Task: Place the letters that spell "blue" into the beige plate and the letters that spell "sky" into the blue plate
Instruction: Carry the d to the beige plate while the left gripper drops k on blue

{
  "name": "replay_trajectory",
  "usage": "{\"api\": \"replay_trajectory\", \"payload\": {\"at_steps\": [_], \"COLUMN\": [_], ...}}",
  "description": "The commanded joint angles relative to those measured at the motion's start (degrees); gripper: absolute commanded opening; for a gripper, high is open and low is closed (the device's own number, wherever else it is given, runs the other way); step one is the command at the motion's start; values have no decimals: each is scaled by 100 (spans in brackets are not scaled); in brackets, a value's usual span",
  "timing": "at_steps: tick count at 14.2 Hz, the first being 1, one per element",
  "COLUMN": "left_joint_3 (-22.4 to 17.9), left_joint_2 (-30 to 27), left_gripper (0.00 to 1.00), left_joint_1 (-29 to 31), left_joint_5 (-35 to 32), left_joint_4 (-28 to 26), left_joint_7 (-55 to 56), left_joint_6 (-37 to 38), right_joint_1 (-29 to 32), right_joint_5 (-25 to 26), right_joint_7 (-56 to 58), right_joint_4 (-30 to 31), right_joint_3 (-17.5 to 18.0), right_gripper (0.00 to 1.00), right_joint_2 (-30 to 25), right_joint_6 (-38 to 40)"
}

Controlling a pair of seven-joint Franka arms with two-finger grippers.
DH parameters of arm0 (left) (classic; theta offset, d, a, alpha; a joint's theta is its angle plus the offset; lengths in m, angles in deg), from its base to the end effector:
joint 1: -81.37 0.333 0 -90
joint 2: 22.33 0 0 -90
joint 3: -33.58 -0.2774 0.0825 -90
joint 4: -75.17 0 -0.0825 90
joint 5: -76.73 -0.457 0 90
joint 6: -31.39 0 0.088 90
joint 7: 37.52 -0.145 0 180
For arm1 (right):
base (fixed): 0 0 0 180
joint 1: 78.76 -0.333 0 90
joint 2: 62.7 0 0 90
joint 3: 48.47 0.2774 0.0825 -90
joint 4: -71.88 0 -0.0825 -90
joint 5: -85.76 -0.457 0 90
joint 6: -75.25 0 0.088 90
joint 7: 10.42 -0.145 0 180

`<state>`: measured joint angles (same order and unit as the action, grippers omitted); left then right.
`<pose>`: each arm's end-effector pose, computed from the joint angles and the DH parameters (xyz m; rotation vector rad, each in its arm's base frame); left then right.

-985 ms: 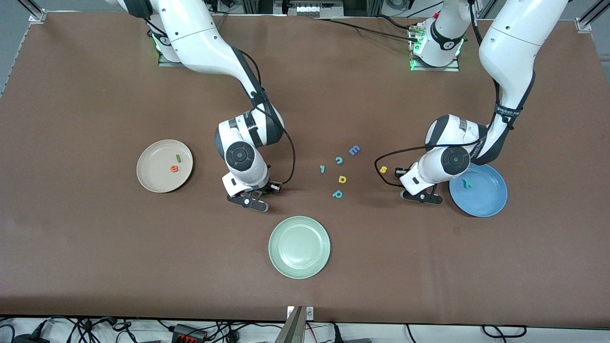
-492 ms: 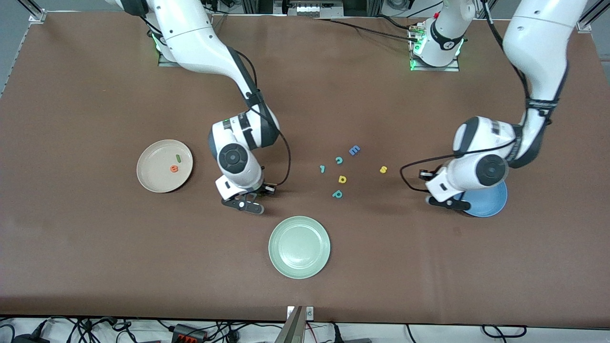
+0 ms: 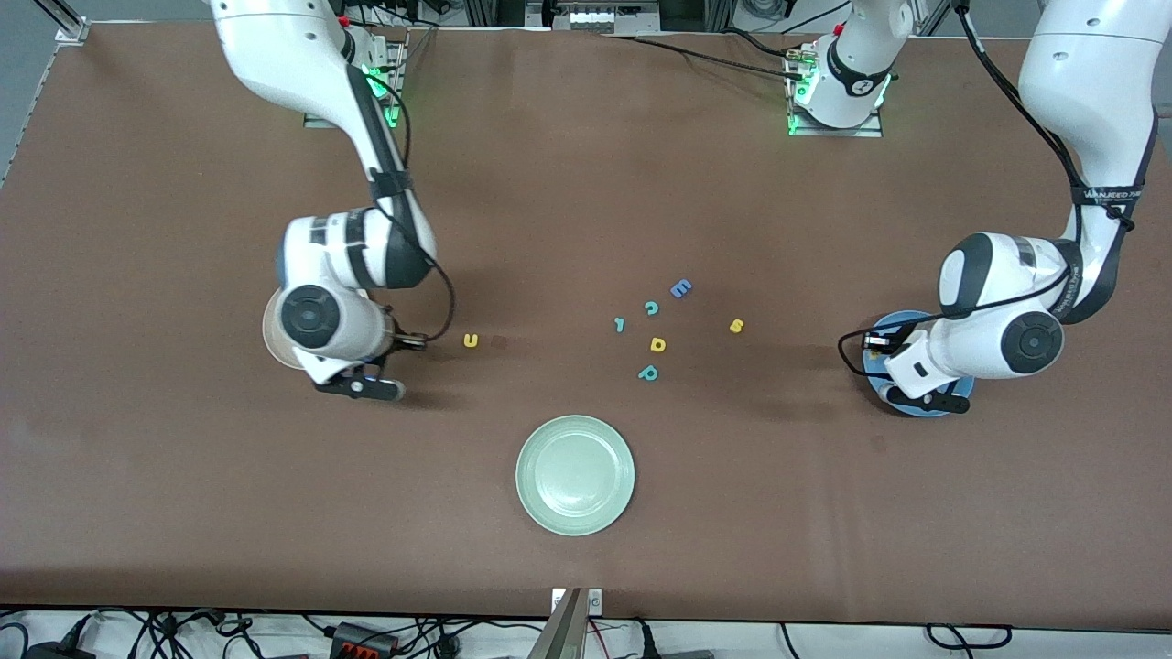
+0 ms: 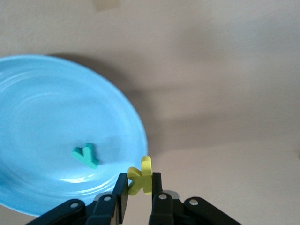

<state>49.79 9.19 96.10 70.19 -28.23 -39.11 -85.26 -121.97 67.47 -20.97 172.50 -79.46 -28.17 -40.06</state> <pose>0.6401 -0.0135 0.1095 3.0467 -0.1558 -0.4513 0.6391 0.1618 0.1316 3.0345 -0.1578 -0.3528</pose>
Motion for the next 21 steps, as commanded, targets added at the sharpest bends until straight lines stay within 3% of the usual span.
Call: {"api": "replay_trajectory", "payload": {"at_steps": [1,2,4,7,8,9,10,11,15,17,20,21], "left_joint_3": [58,58,49,58,58,75,75,84,382,576,524,532], "left_joint_2": [100,100,100,144,161,170,170,162,135,153,292,380], "left_gripper": [10,10,11,52,86,100,100,100,100,100,100,100], "left_joint_1": [100,100,109,223,223,241,215,206,-22,-259,-997,-981], "left_joint_5": [-155,-155,-146,-146,-146,-146,-146,-146,-102,-76,-137,-146], "left_joint_4": [21,30,30,56,65,65,73,74,100,100,21,-40], "left_joint_7": [-79,-87,-105,-193,-184,-193,-175,-167,-18,507,1500,1608], "left_joint_6": [64,64,64,64,72,81,81,81,169,73,-409,-594], "right_joint_1": [-65,-30,216,357,366,366,392,393,138,-98,-485,-539], "right_joint_5": [1,-8,-16,-25,-16,-25,-34,-43,-95,-270,-701,-711], "right_joint_7": [839,1357,1853,1907,1916,1924,1959,1968,1854,1845,1793,1645], "right_joint_4": [852,967,1213,1258,1258,1258,1249,1206,618,398,-94,-200], "right_joint_3": [-485,-782,-891,-891,-882,-882,-882,-891,-865,-646,-531,-522], "right_gripper": [14,14,15,16,18,25,71,100,100,100,100,100], "right_joint_2": [-386,-386,-360,-228,-149,-88,-78,-96,-263,-228,210,334], "right_joint_6": [-36,-19,-88,-150,-255,-317,-308,-256,-19,-97,-132,-211]}}
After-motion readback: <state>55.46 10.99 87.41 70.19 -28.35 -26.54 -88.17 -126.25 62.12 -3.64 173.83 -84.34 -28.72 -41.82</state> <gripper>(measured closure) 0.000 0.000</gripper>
